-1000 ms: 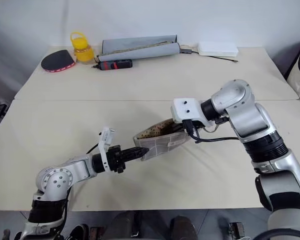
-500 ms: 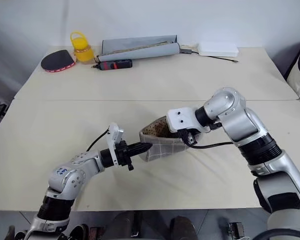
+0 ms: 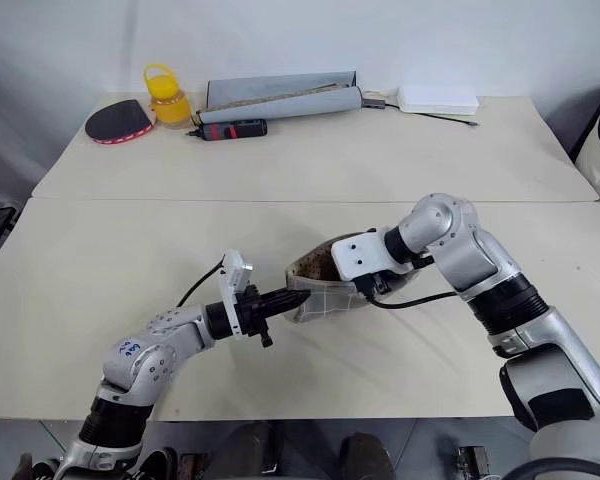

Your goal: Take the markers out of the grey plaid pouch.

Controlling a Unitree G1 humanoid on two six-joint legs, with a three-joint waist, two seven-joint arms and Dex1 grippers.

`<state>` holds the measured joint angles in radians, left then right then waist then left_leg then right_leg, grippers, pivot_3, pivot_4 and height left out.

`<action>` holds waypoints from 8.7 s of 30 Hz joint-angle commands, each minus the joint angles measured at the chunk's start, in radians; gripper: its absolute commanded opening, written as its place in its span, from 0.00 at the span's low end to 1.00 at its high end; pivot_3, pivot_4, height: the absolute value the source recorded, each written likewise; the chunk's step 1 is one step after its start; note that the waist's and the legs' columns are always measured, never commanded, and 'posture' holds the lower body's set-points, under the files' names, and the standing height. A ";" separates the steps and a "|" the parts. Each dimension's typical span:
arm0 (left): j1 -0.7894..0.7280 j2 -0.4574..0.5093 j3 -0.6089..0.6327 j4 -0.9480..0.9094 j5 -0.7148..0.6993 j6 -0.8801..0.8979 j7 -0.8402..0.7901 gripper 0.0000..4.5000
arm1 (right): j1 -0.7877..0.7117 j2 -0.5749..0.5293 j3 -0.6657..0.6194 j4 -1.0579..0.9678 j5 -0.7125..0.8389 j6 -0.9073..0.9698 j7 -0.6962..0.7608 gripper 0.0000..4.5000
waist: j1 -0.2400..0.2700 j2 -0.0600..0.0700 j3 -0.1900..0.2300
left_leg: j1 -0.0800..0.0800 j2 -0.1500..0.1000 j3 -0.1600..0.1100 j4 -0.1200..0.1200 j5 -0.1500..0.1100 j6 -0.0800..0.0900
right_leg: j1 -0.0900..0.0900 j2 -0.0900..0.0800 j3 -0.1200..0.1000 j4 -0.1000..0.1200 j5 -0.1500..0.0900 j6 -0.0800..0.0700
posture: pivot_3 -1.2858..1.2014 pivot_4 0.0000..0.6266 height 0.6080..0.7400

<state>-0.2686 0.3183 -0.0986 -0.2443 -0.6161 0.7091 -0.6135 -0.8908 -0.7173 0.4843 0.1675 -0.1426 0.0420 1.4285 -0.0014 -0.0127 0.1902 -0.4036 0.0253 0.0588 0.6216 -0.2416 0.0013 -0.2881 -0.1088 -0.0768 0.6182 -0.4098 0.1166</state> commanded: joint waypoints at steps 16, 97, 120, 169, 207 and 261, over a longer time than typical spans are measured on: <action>0.009 -0.011 0.007 -0.044 0.025 -0.024 0.008 0.00 | 0.021 0.012 -0.003 0.091 -0.069 -0.038 -0.031 0.24 | 0.000 0.000 0.000 | 0.000 0.000 0.000 0.000 0.000 0.000 | 0.000 0.000 0.000 0.000 0.000 0.000 | 0.52 0.24 1.00; -0.033 0.102 0.126 -0.105 0.017 0.008 0.022 0.00 | -0.149 0.125 -0.287 0.002 0.275 0.049 -0.207 0.01 | 0.001 0.002 0.002 | 0.000 0.004 0.002 -0.001 -0.002 -0.001 | -0.002 0.005 0.003 -0.002 0.002 -0.002 | 0.52 0.24 1.00; -0.082 0.113 0.173 -0.089 -0.195 0.223 -0.031 0.00 | -0.155 0.047 -0.096 0.075 0.050 -0.185 0.052 0.01 | -0.001 0.001 0.001 | 0.000 0.005 0.001 0.000 -0.002 -0.001 | -0.001 0.006 0.004 0.002 0.002 -0.001 | 0.52 0.24 1.00; -0.007 0.097 0.126 0.056 -0.058 0.029 -0.117 0.00 | -0.104 0.286 0.031 0.308 -0.158 -0.196 -0.147 0.51 | -0.015 0.001 0.001 | 0.002 0.006 0.002 0.000 -0.002 -0.002 | -0.002 0.007 0.006 0.004 0.002 -0.001 | 0.52 0.24 1.00; 0.039 0.122 0.087 -0.107 -0.065 0.027 -0.132 0.00 | -0.091 0.200 -0.047 0.059 0.012 0.115 0.076 0.51 | -0.009 -0.003 -0.001 | 0.001 0.005 0.002 -0.002 -0.003 -0.002 | -0.002 0.006 0.006 0.003 0.002 -0.001 | 0.52 0.24 1.00; -0.036 0.128 0.132 0.011 0.102 -0.140 -0.032 0.00 | -0.136 0.050 -0.205 -0.012 0.174 0.176 0.030 0.12 | -0.003 -0.001 0.000 | 0.001 0.006 0.003 -0.002 -0.003 -0.002 | -0.002 0.006 0.005 0.001 0.002 -0.001 | 0.52 0.24 1.00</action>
<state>-0.3014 0.4490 0.0229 -0.2194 -0.5167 0.5906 -0.6457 -1.0308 -0.6502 0.2823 0.1617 0.0361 0.2354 1.4654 -0.0041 -0.0140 0.1899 -0.4031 0.0307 0.0616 0.6193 -0.2442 -0.0008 -0.2898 -0.1029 -0.0717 0.6188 -0.4074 0.1153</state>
